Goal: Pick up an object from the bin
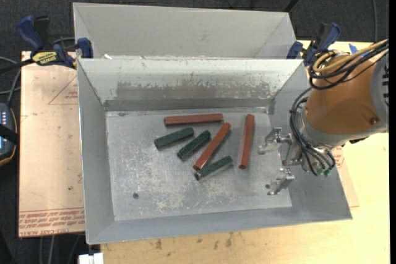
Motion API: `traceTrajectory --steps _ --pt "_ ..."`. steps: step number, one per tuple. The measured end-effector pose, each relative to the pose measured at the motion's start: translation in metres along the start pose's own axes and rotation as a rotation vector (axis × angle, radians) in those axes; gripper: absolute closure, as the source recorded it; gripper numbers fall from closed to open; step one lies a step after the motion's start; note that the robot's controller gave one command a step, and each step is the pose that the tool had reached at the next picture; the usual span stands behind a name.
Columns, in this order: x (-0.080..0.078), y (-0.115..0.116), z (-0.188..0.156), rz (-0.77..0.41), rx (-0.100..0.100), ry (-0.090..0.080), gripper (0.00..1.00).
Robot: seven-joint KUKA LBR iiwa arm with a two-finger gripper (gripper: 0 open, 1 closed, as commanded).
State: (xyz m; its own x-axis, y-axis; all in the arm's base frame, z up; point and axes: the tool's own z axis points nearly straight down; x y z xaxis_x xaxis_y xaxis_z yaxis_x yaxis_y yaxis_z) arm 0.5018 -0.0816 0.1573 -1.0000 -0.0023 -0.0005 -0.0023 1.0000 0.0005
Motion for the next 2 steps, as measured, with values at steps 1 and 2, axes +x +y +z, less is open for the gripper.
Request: traceTrajectory --steps 1,2 --pt "0.0 0.0 0.0 0.0 0.0 0.0 0.0" --pt "-0.064 0.057 0.059 -0.226 0.0 -0.008 1.0"
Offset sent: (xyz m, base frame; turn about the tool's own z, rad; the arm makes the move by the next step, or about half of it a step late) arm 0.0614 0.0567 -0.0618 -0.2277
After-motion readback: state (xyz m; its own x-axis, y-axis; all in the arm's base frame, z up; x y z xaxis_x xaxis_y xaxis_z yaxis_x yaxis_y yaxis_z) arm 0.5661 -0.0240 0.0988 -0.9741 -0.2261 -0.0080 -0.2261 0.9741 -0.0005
